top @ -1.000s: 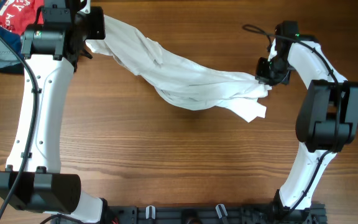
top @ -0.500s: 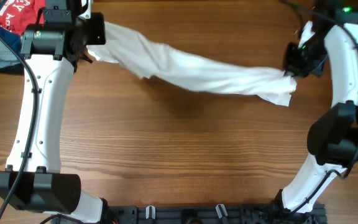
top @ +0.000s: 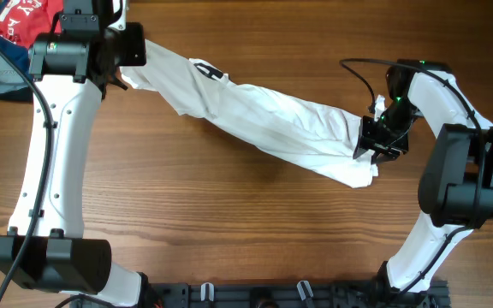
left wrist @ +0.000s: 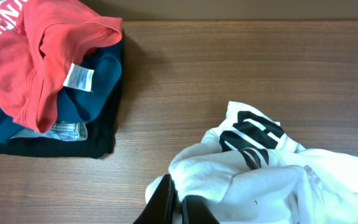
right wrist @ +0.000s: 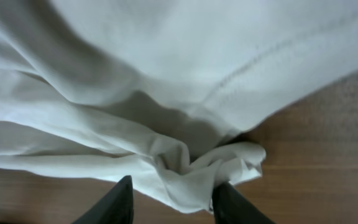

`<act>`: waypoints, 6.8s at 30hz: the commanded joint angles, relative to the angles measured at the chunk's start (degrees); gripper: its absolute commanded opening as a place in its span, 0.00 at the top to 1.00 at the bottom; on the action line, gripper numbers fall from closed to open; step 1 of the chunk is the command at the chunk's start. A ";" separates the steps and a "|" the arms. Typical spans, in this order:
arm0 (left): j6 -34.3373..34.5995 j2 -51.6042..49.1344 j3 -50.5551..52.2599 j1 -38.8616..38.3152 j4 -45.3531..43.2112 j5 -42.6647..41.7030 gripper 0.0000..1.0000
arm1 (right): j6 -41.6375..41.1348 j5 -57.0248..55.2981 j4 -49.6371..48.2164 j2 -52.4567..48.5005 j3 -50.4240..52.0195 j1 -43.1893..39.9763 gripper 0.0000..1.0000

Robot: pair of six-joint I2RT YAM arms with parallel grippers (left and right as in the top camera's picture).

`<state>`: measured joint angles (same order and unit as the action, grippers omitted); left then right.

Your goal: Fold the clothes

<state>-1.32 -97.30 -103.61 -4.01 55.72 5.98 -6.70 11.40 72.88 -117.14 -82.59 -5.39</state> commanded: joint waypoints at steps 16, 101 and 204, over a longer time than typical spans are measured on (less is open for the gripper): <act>0.74 -0.13 -0.33 0.22 -0.39 -0.17 0.96 | -2.32 -2.12 -8.17 1.60 4.61 0.31 0.53; 8.24 -0.35 -0.33 13.49 0.76 -13.05 0.96 | 3.63 16.52 -14.08 13.20 10.12 36.46 0.26; 9.31 8.22 -0.33 9.09 0.48 -13.60 0.96 | 15.78 9.79 18.32 10.88 -55.54 -32.28 0.96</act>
<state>8.23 -83.29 -103.77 4.97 56.64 -9.65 7.60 21.67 92.20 -100.36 -138.10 -39.88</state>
